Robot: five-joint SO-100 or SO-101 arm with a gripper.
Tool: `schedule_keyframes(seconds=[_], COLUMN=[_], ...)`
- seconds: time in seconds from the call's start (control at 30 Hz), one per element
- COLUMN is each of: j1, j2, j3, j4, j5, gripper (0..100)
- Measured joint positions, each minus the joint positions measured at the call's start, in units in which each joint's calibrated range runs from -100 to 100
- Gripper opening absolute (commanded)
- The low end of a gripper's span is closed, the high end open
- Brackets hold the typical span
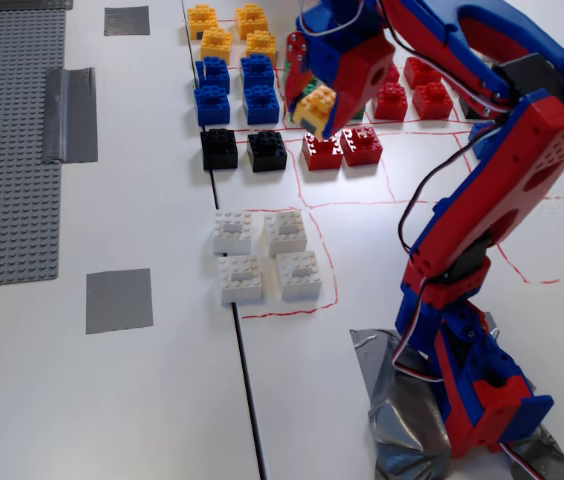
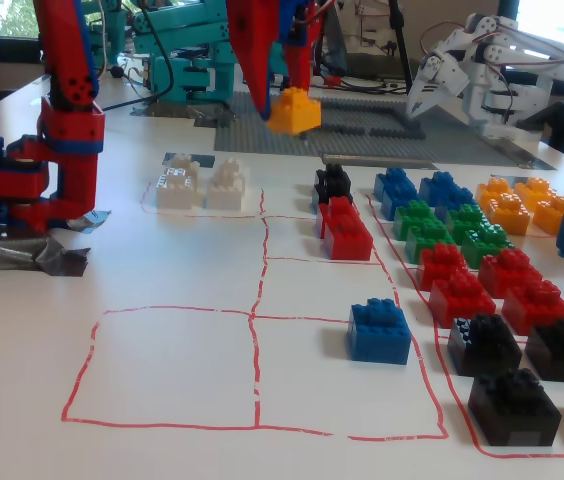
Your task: Grab the block and put it in the grey marker
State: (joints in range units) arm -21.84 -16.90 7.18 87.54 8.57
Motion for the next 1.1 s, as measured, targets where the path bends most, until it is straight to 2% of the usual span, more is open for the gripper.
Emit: schedule_keyframes(seconds=[0.57, 1.1], j1=[-24.3, -32.35], j2=[13.27, 29.29], j3=[-11.81, -23.43], j4=[-1.38, -2.1], j5=[-3.42, -5.71], gripper=[0, 0])
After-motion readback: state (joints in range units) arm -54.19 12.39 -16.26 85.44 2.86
